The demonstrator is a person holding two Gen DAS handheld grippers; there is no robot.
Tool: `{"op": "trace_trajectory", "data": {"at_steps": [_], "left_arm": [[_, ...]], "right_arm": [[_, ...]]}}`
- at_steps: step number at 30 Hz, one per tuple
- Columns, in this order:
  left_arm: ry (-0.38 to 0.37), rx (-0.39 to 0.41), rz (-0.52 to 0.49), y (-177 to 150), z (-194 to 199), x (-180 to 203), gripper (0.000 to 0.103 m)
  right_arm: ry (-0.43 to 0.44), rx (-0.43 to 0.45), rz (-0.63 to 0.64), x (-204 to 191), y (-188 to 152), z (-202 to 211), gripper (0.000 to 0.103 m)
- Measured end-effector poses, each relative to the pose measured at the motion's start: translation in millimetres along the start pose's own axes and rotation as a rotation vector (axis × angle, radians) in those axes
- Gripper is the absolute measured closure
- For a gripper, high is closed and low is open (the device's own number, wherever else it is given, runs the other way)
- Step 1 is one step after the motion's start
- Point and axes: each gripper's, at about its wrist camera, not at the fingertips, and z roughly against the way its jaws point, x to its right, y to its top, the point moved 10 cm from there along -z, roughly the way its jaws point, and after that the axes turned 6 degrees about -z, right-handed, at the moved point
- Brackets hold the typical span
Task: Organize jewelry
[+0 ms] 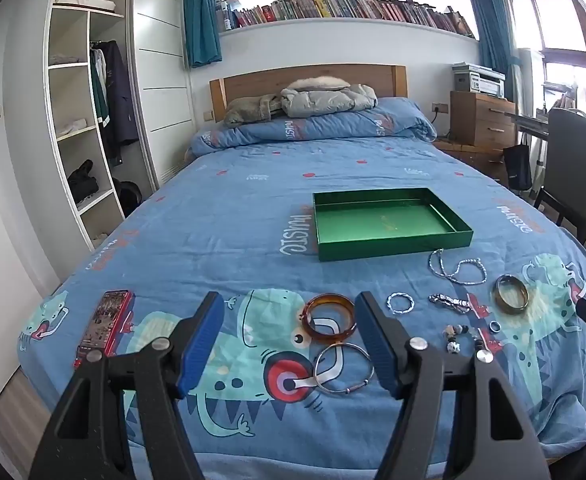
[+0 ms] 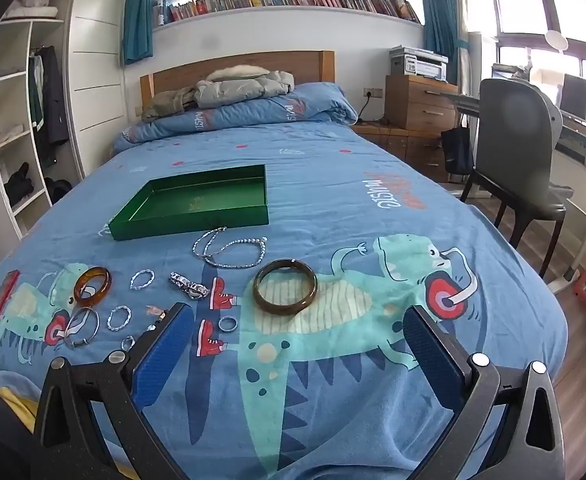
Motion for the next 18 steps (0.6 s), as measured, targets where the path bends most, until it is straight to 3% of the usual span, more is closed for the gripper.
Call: {"op": "trace_trajectory", "data": {"at_steps": [9,18], "left_arm": [[0.005,-0.005,0.017,-10.8,5.3,4.4,0.037],[-0.008,-0.07,0.003,-11.3,-0.3,11.0,0.037]], "right_arm": [[0.029,-0.013,-0.002,-6.2,-5.7,4.0,0.0],[0.01,-0.024,0.011,-6.7,-4.2,6.6,0.0]]}}
